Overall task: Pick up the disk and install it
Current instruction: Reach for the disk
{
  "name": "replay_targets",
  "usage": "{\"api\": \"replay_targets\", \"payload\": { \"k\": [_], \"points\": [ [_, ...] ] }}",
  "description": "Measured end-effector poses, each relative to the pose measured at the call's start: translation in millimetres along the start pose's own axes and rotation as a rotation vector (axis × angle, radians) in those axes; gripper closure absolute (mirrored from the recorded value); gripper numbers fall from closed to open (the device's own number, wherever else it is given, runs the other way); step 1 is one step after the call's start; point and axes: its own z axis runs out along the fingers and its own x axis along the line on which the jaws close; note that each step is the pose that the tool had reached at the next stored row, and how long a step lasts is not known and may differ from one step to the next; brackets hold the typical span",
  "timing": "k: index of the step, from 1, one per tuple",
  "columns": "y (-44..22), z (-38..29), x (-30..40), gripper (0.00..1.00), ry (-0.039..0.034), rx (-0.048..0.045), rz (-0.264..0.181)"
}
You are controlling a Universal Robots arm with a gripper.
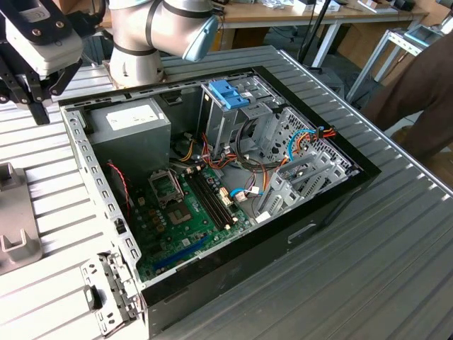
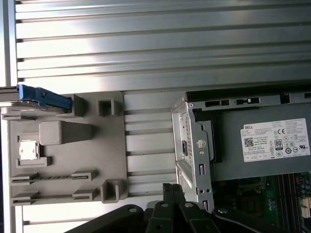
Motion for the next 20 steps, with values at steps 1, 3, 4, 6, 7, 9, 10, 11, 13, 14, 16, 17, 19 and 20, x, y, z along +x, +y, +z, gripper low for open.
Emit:
{"api": "replay_targets", "payload": {
  "k": [1, 3, 4, 6, 7, 9, 10, 11, 13, 14, 16, 17, 19, 20],
  "points": [
    [0.0, 0.0, 0.2, 0.9, 0.0, 0.0, 0.0],
    [0.0, 0.0, 0.7, 0.9, 0.0001, 0.0, 0.0],
    [-0.1, 0.0, 0.9, 0.9, 0.0, 0.0, 0.0],
    [-0.1, 0.0, 1.4, 0.9, 0.0, 0.0, 0.0],
    [-0.1, 0.0, 1.6, 0.9, 0.0, 0.0, 0.0],
    [-0.1, -0.1, 2.1, 0.9, 0.0, 0.0, 0.0],
    [-0.2, -0.1, 2.3, 0.9, 0.0, 0.0, 0.0],
    [-0.2, -0.1, 2.6, 0.9, 0.0, 0.0, 0.0],
    [-0.2, -0.1, 3.0, 0.9, 0.0, 0.0, 0.0],
    [-0.2, -0.1, 3.2, 0.9, 0.0, 0.0, 0.0],
    [-0.3, -0.1, 3.7, 0.9, 0.0, 0.0, 0.0],
    [-0.3, -0.1, 4.3, 0.9, 0.0, 0.0, 0.0],
    [-0.4, -0.1, 4.9, 0.9, 0.0, 0.0, 0.0],
    [-0.4, -0.2, 5.3, 0.9, 0.0, 0.0, 0.0]
  ]
}}
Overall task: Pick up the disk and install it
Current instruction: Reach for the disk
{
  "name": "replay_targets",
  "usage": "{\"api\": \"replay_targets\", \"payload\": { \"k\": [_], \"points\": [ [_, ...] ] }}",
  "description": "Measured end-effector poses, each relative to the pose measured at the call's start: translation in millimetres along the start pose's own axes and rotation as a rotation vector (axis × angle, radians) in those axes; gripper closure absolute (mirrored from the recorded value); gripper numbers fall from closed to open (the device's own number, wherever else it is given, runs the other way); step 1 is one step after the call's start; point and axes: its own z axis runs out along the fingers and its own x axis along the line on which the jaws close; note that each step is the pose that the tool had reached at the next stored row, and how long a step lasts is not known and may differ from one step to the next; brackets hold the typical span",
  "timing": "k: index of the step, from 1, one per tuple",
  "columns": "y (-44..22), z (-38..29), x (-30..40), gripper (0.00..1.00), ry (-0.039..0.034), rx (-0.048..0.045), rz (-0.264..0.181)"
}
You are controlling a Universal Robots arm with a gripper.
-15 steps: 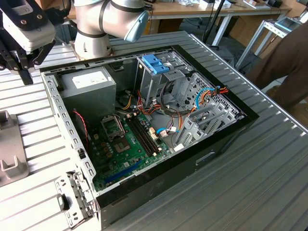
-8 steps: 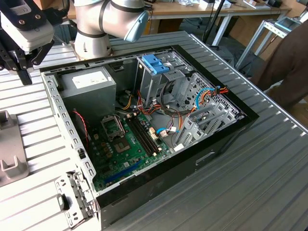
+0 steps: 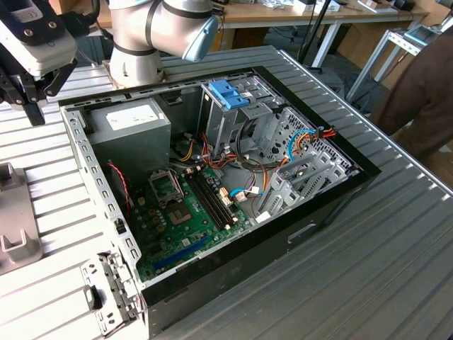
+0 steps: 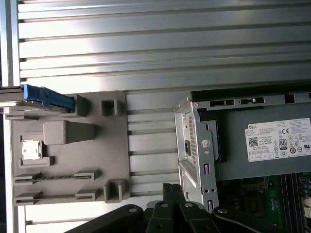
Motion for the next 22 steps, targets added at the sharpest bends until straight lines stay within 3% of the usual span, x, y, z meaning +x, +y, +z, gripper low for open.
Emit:
{"api": "replay_targets", "payload": {
  "k": [22],
  "points": [
    [-0.6, -0.2, 7.6, 0.9, 0.0, 0.0, 0.0]
  ]
}}
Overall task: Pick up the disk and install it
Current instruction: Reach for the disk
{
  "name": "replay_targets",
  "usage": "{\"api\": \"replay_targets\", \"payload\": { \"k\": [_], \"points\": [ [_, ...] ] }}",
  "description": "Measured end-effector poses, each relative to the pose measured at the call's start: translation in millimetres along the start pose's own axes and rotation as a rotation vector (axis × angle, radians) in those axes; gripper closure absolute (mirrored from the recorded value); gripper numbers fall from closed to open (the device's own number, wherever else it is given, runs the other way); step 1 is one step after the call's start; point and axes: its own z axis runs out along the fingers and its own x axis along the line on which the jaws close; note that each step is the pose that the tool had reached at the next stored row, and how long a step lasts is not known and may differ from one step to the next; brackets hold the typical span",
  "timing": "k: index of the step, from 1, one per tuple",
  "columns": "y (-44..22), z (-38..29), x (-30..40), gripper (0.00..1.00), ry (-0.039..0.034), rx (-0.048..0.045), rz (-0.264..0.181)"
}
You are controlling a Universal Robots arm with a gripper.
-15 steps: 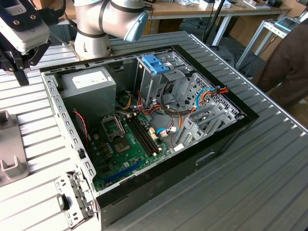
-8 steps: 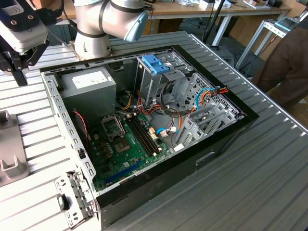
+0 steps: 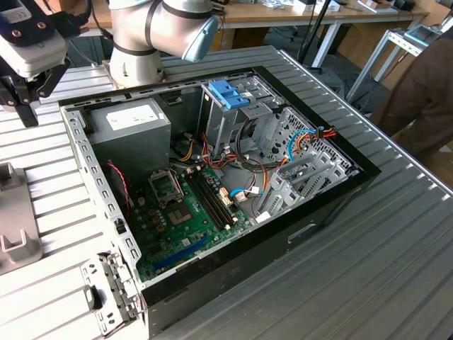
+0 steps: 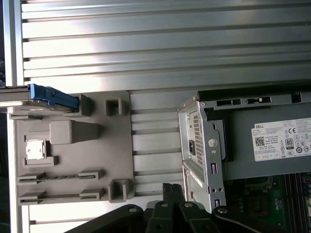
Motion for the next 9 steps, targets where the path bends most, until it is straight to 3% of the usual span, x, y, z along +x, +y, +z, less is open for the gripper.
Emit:
{"api": "replay_targets", "payload": {
  "k": [9],
  "points": [
    [-0.2, -0.1, 3.3, 0.9, 0.0, 0.0, 0.0]
  ]
}}
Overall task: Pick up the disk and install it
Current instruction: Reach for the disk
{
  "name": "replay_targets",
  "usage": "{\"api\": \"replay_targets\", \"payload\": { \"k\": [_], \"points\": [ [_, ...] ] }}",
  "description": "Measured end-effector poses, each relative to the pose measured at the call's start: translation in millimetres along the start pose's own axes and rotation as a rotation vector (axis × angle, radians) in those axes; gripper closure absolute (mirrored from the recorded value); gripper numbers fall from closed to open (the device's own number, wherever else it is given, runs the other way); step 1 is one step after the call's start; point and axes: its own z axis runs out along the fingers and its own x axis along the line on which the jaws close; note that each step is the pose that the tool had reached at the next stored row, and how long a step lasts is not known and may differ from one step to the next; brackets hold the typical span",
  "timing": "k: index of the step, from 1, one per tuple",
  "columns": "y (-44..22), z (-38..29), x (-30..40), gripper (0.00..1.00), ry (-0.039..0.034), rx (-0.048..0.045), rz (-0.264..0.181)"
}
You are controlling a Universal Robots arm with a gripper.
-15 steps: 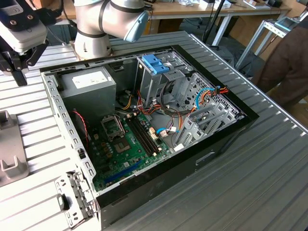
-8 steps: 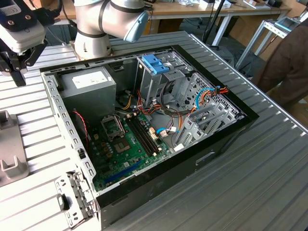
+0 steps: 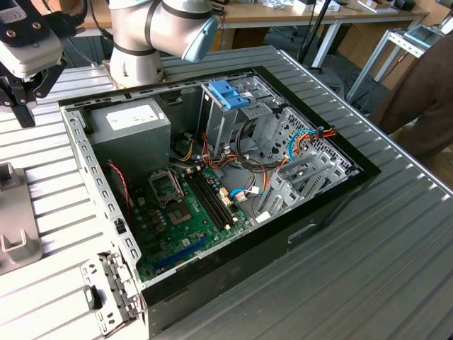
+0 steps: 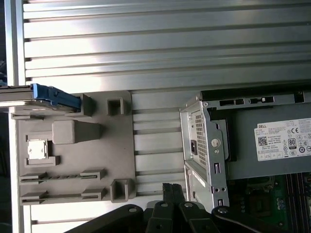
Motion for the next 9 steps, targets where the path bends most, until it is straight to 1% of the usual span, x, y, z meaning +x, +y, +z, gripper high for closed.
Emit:
{"api": "replay_targets", "payload": {
  "k": [9],
  "points": [
    [-0.2, -0.1, 2.8, 0.9, 0.0, 0.0, 0.0]
  ]
}}
